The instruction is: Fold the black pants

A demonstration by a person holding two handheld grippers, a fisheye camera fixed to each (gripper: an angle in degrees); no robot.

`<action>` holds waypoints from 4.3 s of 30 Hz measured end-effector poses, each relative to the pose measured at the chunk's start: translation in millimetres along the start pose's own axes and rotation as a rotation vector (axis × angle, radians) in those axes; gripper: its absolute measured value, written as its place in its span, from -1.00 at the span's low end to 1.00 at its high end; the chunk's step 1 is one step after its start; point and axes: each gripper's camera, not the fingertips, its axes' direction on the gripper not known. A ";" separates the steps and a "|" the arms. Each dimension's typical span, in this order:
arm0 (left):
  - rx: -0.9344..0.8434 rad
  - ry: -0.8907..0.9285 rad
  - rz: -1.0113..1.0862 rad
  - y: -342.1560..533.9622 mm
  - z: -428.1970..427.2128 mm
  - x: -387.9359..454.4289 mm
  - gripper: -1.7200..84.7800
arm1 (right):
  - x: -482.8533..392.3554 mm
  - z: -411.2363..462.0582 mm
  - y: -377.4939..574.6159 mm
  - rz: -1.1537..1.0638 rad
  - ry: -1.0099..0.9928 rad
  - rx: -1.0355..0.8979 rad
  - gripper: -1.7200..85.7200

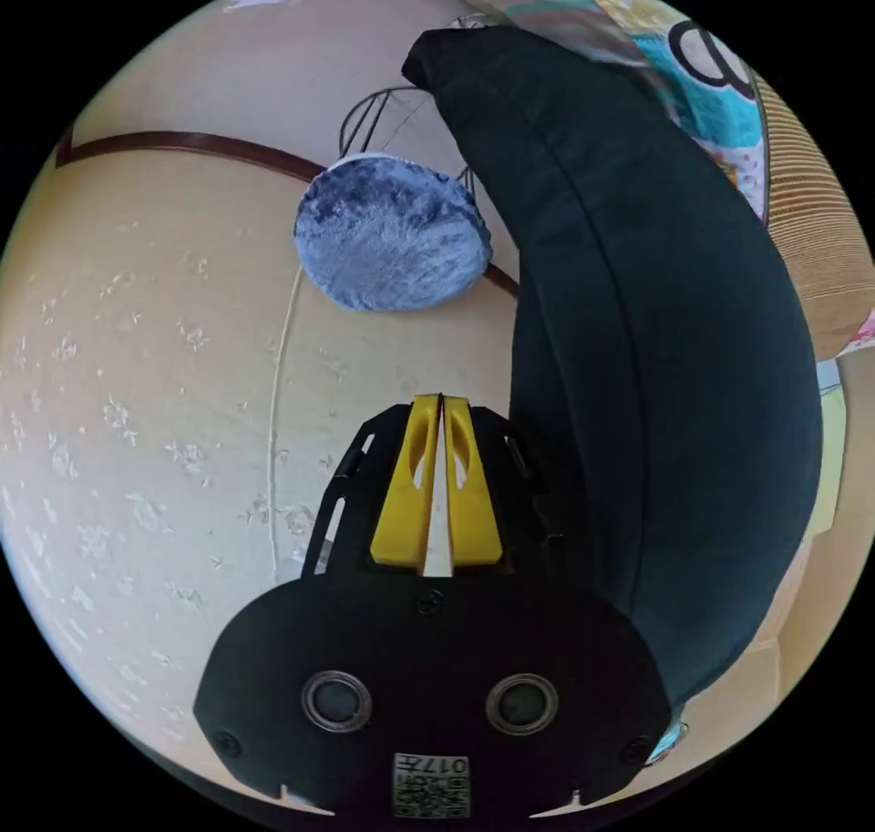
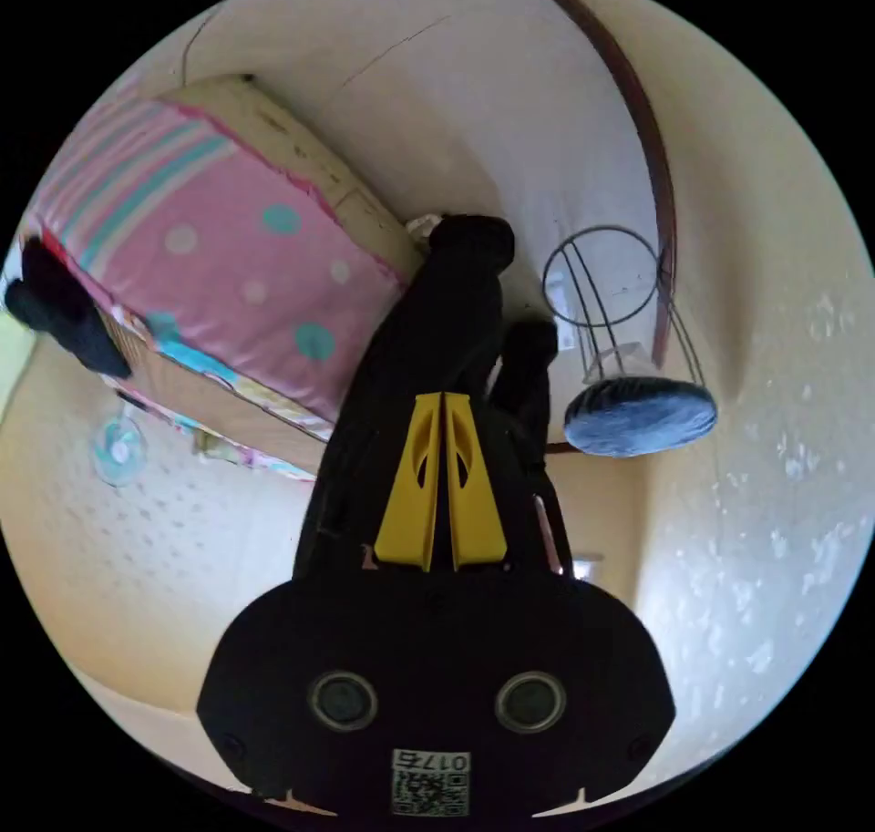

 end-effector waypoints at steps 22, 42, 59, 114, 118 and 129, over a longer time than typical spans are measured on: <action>0.911 0.308 0.409 116.5 -163.1 -66.3 -0.83 | -246.2 514.1 300.4 -1.418 0.782 0.182 -0.95; 1.455 0.771 0.153 89.3 -226.7 -178.9 -0.85 | -140.9 535.8 213.6 -1.278 0.642 0.248 -0.95; 0.801 0.781 1.456 147.8 -69.0 127.2 -0.87 | -195.7 752.7 153.1 -1.649 0.480 -0.482 -0.65; 1.074 1.006 1.779 -133.0 -72.0 191.4 -0.84 | -369.3 535.2 23.2 -2.067 0.175 -0.315 -0.82; 1.292 0.495 1.954 -58.8 -18.1 240.2 -0.84 | -370.9 602.1 -9.9 -1.763 0.774 0.125 -0.65; 0.843 -0.259 1.751 -162.8 207.9 440.4 -0.87 | -375.7 740.7 114.7 -2.094 0.327 -0.893 -0.66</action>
